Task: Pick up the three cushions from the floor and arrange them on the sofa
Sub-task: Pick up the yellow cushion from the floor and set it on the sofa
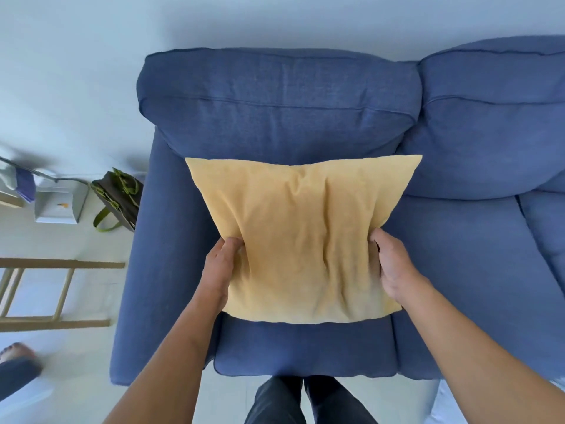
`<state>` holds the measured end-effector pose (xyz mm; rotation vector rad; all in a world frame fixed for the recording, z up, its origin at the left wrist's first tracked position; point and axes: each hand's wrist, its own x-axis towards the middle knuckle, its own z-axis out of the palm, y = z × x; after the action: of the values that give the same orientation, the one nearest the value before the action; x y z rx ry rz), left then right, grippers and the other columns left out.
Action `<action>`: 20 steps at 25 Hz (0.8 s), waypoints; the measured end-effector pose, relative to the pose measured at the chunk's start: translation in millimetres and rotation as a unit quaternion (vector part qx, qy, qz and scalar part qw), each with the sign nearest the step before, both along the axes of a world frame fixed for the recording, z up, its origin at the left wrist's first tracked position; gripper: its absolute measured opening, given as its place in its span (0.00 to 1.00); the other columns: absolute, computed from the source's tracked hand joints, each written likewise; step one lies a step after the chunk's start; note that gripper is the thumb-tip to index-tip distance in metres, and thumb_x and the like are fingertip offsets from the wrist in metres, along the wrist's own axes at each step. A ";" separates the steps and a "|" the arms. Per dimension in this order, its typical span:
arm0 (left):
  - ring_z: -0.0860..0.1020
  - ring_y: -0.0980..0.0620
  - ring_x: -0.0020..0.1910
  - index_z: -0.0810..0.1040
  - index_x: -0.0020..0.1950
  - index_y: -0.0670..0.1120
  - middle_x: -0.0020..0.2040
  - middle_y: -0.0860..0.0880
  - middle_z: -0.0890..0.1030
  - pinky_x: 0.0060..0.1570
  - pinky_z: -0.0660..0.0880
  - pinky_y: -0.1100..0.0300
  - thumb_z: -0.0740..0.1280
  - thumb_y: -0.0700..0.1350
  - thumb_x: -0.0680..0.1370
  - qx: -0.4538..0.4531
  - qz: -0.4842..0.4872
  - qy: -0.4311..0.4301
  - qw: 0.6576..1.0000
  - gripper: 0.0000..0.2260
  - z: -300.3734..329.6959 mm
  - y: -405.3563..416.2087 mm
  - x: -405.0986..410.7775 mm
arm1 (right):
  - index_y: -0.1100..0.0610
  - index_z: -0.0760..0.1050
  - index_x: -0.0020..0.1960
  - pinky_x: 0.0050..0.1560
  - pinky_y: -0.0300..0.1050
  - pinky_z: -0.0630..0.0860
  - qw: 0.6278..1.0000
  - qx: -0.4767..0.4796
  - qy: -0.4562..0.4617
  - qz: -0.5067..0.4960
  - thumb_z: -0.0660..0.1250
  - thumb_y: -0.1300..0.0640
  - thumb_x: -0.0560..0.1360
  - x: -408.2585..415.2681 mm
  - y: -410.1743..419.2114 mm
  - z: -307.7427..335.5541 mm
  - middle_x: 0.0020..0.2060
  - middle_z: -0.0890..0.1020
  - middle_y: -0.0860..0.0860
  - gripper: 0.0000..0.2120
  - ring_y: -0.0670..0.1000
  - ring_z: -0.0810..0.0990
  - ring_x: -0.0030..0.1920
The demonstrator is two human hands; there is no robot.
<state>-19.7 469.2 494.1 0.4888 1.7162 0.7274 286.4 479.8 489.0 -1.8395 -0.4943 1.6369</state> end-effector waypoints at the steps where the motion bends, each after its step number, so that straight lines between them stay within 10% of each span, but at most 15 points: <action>1: 0.84 0.43 0.59 0.85 0.59 0.48 0.56 0.47 0.88 0.52 0.79 0.50 0.65 0.50 0.78 0.003 -0.005 -0.002 1.000 0.15 -5.5 10.9 1.5 | 0.60 0.83 0.57 0.70 0.60 0.75 1.000 0.000 -0.007 -0.005 0.68 0.48 0.63 3.3 10.1 -8.4 0.58 0.88 0.55 0.26 0.61 0.83 0.62; 9: 0.85 0.58 0.47 0.84 0.56 0.47 0.50 0.52 0.87 0.44 0.79 0.64 0.63 0.40 0.78 0.097 -0.006 0.023 0.995 0.12 -50.7 95.1 -1.7 | 0.57 0.79 0.50 0.57 0.52 0.79 0.995 0.076 -0.019 -0.060 0.64 0.62 0.68 7.6 93.4 -59.1 0.50 0.84 0.54 0.12 0.55 0.82 0.53; 16: 0.81 0.48 0.59 0.78 0.69 0.47 0.62 0.49 0.84 0.49 0.76 0.58 0.70 0.41 0.76 0.004 -0.085 0.049 0.995 0.21 -88.9 135.4 -7.4 | 0.55 0.77 0.62 0.69 0.62 0.77 0.993 -0.034 -0.111 0.010 0.67 0.65 0.75 2.0 127.6 -87.8 0.50 0.77 0.46 0.16 0.55 0.75 0.60; 20: 0.82 0.47 0.57 0.78 0.67 0.44 0.62 0.46 0.84 0.51 0.81 0.54 0.67 0.36 0.73 0.013 -0.051 0.059 0.997 0.21 -70.5 152.4 -18.1 | 0.55 0.78 0.49 0.67 0.65 0.79 0.993 -0.006 -0.110 -0.039 0.66 0.68 0.69 7.4 140.6 -69.6 0.49 0.82 0.52 0.12 0.57 0.80 0.58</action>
<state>-37.8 621.6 423.6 0.6433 1.7798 0.6600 293.8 620.4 419.4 -2.0329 -0.5002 1.3958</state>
